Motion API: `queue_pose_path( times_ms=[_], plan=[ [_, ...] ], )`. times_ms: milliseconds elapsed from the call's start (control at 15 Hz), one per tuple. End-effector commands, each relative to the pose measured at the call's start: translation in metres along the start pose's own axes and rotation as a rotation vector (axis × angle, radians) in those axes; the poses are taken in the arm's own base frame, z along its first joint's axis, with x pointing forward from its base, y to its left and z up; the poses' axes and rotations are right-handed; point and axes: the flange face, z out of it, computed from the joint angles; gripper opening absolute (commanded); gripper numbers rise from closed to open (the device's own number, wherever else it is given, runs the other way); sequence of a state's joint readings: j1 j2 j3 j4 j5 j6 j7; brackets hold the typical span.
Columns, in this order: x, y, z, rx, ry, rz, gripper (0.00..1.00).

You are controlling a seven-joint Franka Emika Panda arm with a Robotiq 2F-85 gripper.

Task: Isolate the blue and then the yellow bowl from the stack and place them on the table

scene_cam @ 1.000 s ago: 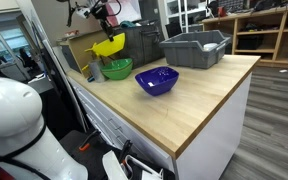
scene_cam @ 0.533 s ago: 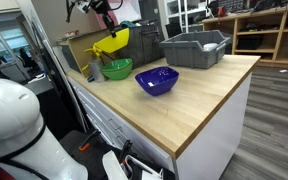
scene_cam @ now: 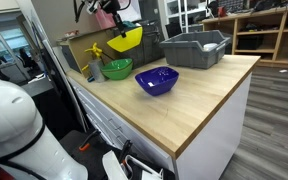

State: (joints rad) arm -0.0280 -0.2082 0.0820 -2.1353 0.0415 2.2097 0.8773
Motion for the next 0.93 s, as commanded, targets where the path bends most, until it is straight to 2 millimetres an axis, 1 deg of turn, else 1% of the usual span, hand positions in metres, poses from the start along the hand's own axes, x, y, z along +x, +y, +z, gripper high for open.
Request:
queue_pose_path(
  times_ms=[0,200,467,600,867],
  plan=[
    [0.014,0.016,0.005,0.011,0.05,0.119,0.01],
    [0.025,0.027,0.014,0.0,0.085,0.196,0.01],
    [0.032,0.042,0.039,-0.029,0.109,0.305,0.01],
    [0.032,0.046,0.053,-0.042,0.108,0.348,0.01],
    [0.028,0.042,0.082,-0.045,0.096,0.414,0.01]
  ],
)
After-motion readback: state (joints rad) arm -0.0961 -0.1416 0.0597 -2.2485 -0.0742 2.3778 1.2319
